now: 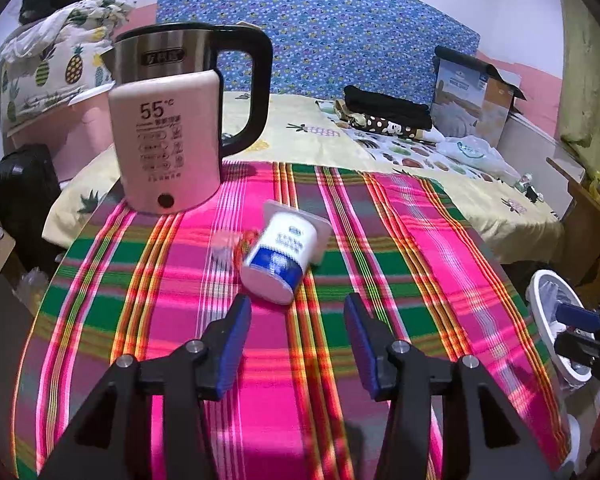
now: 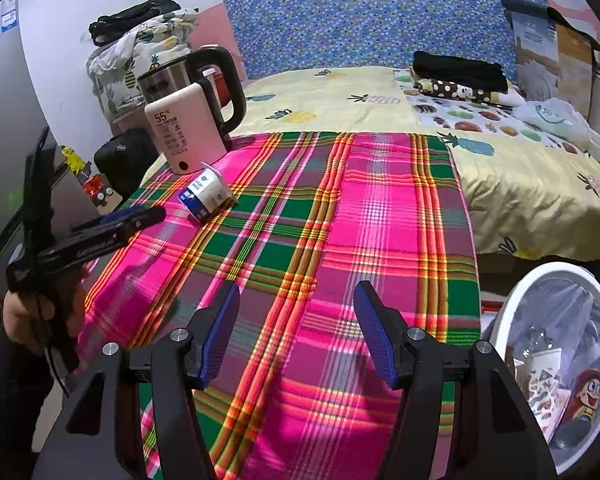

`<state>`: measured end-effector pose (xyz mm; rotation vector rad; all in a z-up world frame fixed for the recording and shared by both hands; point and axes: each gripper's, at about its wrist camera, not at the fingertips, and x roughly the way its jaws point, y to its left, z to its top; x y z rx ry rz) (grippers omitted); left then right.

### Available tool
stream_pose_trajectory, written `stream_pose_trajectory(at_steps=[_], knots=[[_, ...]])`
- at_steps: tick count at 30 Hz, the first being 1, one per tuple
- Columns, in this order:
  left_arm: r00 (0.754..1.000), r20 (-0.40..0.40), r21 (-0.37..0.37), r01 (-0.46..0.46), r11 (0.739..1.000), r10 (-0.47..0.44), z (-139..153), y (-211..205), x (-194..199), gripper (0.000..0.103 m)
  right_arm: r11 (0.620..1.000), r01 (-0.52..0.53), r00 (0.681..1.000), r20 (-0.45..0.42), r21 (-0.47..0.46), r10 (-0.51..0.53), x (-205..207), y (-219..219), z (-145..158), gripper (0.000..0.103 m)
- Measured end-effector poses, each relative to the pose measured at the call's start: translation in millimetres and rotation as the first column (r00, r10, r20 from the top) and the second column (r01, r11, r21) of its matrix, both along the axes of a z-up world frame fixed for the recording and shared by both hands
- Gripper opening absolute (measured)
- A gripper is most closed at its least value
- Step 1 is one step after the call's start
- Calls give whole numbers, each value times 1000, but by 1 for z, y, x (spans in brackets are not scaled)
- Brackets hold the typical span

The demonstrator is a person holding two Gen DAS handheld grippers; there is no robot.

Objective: Collect trash
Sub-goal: 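Grasp the white yogurt cup with the left tool while the right tool grasps the clear red-lidded cup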

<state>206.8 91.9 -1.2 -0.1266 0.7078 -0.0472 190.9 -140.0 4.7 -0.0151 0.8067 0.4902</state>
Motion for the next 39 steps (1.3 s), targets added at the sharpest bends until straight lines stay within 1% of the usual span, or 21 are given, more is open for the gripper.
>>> stream_pose_trajectory(at_steps=[3,7,11,15,20,21,25,29,34,39], knots=[[1000,4,7,18,1000,-18,-1,2,16,55,1000,-3,1000,-9,-4,3,6,2,-3,61],[999,5,35,37,999,-37,-7,3,37,56,1000,-4,1000,-22,-6,4,13,4,-7,61],[999,-16,49,46,998,-45,-16,6,54,56,1000,-7,999,-34,-12,7,22,7,-11,61],[997,-42,57,60,997,-58,-25,6,66,56,1000,-10,999,-42,-15,9,30,10,-13,61],[994,-70,77,91,993,-86,-34,1,71,56,1000,-12,999,-49,-21,11,37,14,-15,61],[993,-76,75,93,993,-87,-35,0,70,52,1000,-13,999,-50,-21,12,38,15,-15,61],[995,-67,64,72,995,-68,-31,5,62,51,1000,-21,999,-50,-23,20,39,20,-14,61],[998,-43,38,50,998,-48,-21,13,39,51,999,-41,998,-44,-25,40,39,27,-11,61],[1000,-15,12,26,1000,-26,-8,24,8,51,996,-90,995,-38,-20,90,42,45,-8,61],[1000,9,-1,-18,1000,18,2,44,-11,51,988,-152,988,-29,-24,151,46,68,-7,61]])
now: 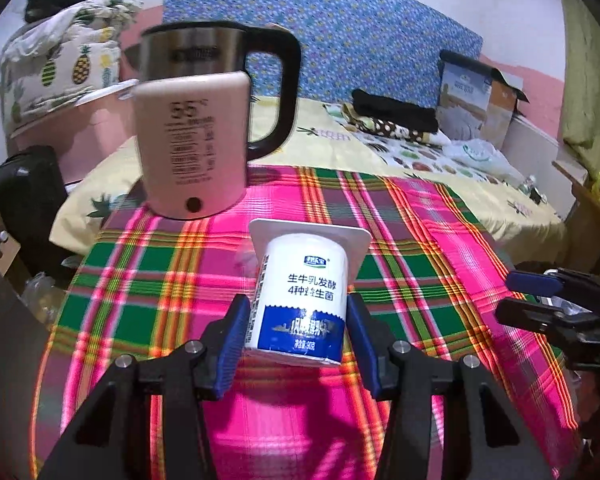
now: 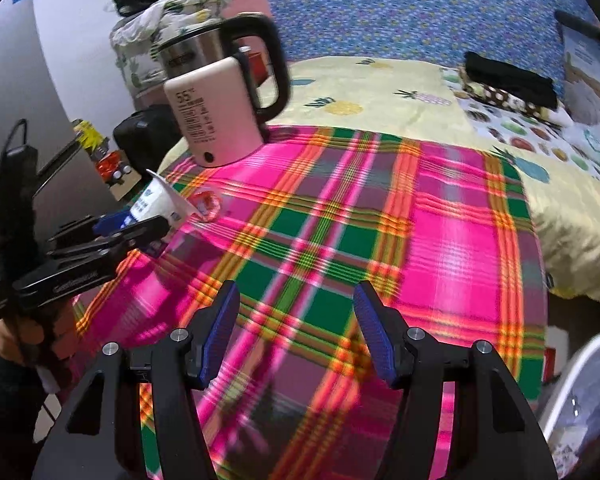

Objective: Collect trash
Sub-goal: 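Grasp the white yogurt cup with the left tool while the right tool grasps the clear red-lidded cup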

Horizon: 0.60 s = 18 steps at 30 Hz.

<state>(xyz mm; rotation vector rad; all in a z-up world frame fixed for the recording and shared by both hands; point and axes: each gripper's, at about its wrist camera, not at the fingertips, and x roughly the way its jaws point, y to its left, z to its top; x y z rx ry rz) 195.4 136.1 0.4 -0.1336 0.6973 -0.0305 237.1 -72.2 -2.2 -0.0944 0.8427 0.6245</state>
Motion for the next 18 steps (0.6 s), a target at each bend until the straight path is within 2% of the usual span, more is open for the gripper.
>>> stream_pose_trajectory(at_steps=[8,18], knots=[[996,10,-10,-83,996,83,-2,34,-15,51,994,-102,995,-10,-25,102,9,45,-6,61],[988,4,-28,-156,987,156,-10,70,-26,51,986,-160,987,-16,-43,160,32,93,-14,61]])
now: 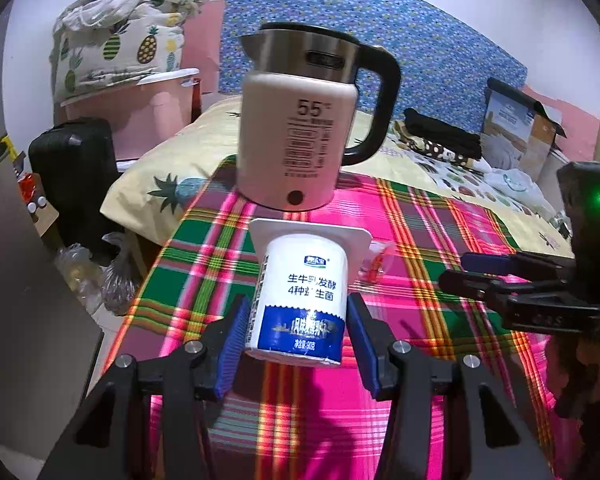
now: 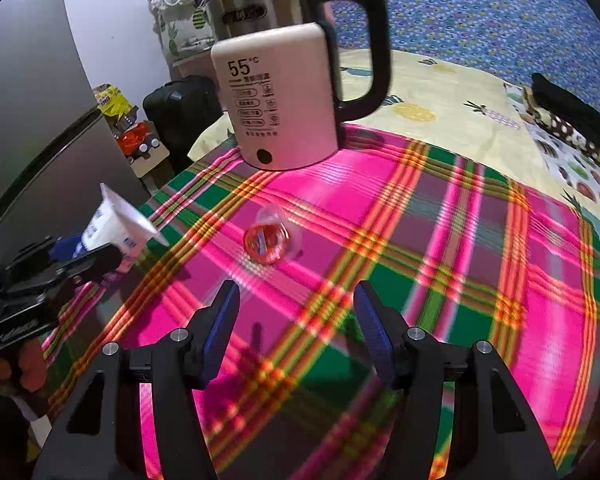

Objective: Collect trash
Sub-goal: 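Grasp the white yogurt cup with the left tool while the right tool grasps the clear red-lidded cup, then lift and carry the yogurt cup and clear cup over the bin with both tools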

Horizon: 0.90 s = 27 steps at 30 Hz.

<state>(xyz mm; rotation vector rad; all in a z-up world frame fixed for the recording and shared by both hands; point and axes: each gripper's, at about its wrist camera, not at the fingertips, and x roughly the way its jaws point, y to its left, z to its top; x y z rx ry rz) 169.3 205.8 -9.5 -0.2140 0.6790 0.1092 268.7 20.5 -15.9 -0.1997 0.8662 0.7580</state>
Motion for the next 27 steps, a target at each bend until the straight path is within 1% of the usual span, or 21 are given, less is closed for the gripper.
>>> stream_pose_trajectory(at_steps=[8,13,15,17,22,27], knots=[[1000,-4,-20,-13,1000,13,-5,14,0,51,999,-35,999,-24,-21,34,17,36,-14,61],[1000,-9,-33,-17,999,17,-9,18,1,51,999,-33,999,-39,-21,32,29,47,-20,61],[1000,-12,-35,-16,999,16,-10,18,2,51,999,-33,999,-41,-18,32,32,48,-20,60],[1000,-14,-35,-15,999,14,-11,18,3,51,999,-34,999,-41,-12,34,33,48,-21,47],[1000,-16,-34,-11,999,10,-10,14,3,51,1000,-26,998,-50,0,26,33,42,-20,46],[1000,-14,-28,-5,1000,4,-4,5,1,51,1000,-17,999,-30,16,18,21,29,-9,46]])
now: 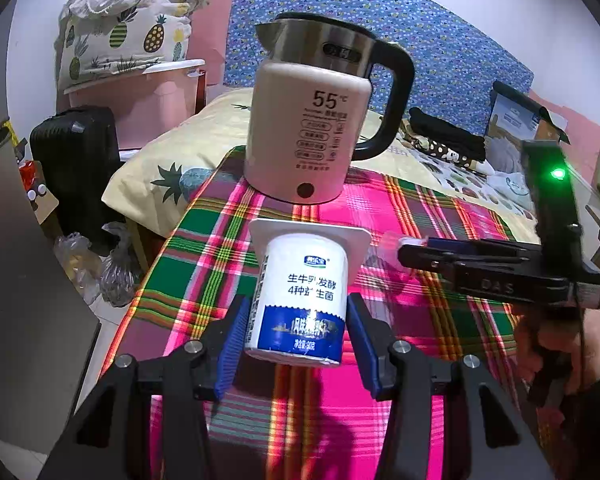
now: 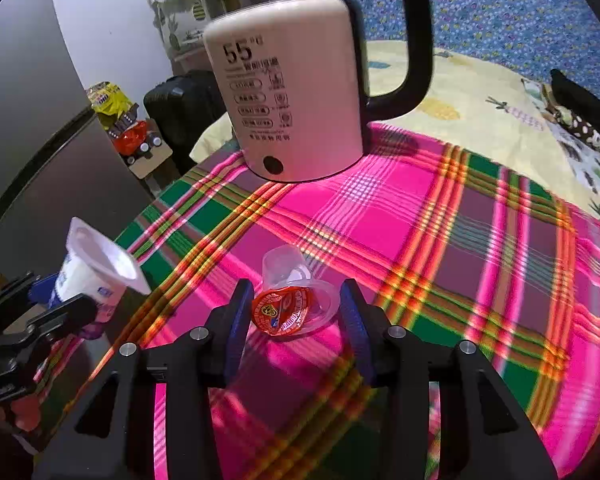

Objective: Collect trash
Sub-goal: 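Lift and carry the yogurt cup and clear cup over the bin with both tools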

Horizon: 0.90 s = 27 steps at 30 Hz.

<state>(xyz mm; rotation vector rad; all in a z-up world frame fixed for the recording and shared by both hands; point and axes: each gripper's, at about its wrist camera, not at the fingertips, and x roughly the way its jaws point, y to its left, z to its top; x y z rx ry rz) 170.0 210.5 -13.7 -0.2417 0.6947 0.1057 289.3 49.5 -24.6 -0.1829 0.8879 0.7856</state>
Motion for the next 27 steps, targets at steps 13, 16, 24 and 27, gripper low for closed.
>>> stream_pose_trajectory(at_steps=[13,16,24,27], knots=[[998,2,-4,65,998,-65,14,-65,-19,51,995,83,996,36,56,-85,-51,-78,31,46],[997,3,-10,83,997,-83,15,-82,-24,51,993,106,993,37,56,-108,-60,-91,31,46],[989,6,-11,146,989,-146,20,-128,-36,51,983,172,983,46,64,-175,-84,-128,32,46],[985,8,-11,173,985,-173,23,-144,-40,51,976,202,978,41,76,-206,-91,-145,33,46]])
